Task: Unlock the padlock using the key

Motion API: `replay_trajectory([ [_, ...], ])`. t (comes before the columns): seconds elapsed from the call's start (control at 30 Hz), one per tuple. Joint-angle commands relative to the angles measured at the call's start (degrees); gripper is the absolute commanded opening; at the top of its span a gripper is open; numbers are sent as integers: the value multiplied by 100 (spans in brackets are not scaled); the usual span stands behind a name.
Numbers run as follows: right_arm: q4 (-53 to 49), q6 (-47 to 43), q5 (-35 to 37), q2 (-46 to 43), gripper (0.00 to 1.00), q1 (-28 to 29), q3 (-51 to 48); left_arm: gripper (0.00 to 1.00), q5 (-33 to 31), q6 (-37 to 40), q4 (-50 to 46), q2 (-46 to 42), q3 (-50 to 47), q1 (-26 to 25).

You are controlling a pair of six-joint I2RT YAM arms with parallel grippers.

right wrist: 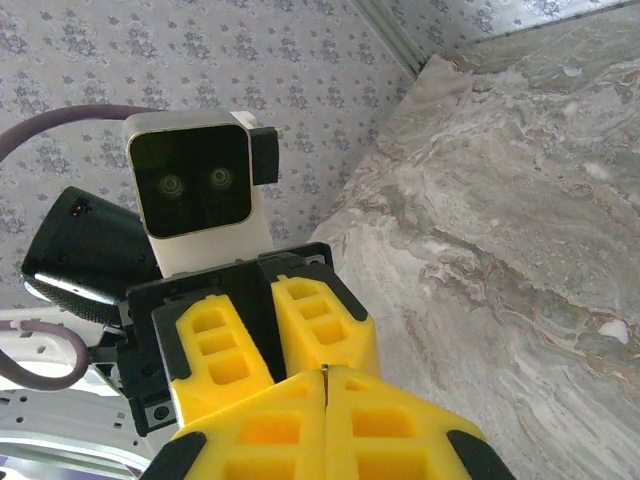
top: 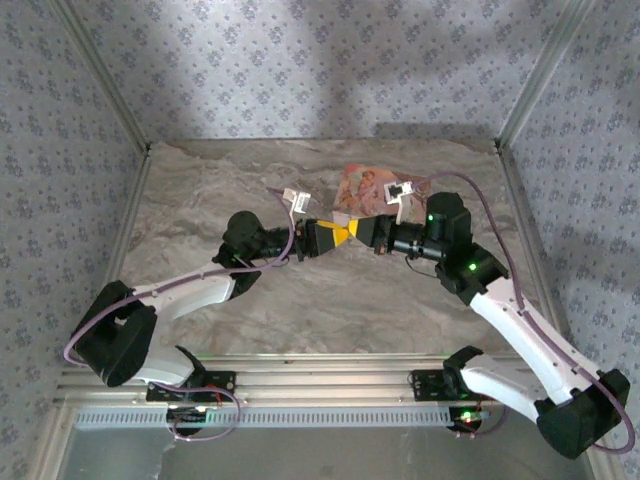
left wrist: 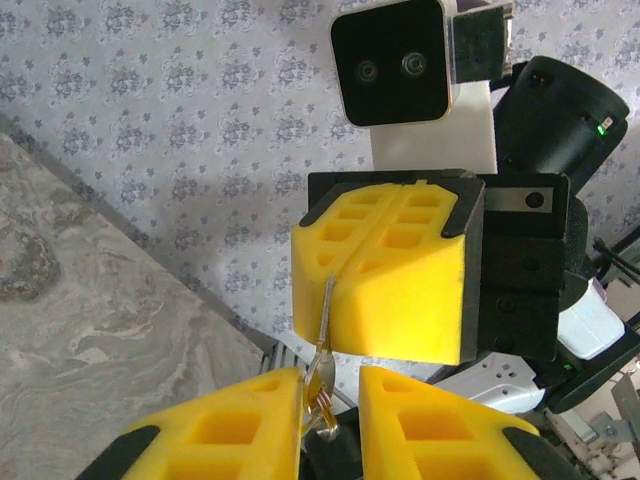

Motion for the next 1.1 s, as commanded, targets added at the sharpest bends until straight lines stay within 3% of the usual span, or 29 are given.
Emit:
replay_trajectory([
  [0.0,149,43,-7,2,0,63,-74,14,66,58,287,-3,122,-16],
  [0.07,148,42,1,-18,0,68,-94,0,62,58,290,-19,106,-2],
  [0.3,43,46,200,-106,2,52,-109,0,-144,236,138,-175,-130,68],
  [0.37,-59,43,326,-133,21,29,-110,0,-136,346,-74,-221,-137,70],
  [0.43,-260,195,492,-164,48,-29,-103,0,-157,574,-467,-297,-124,68],
  [0.5,-446,250,644,-216,58,-122,-107,0,-216,920,-1078,-401,-89,66],
  [0.77,-1475,384,2385,-119,52,-390,-578,0,-859,2393,-3556,-975,-20,25],
  [0.93,-1848,136,3175,970,50,17,-248,0,-1283,3157,-4738,-1253,-7,-157],
  [1.07,-1727,196,3824,1642,50,40,-106,0,-1445,3262,-5028,-1272,-120,-271],
])
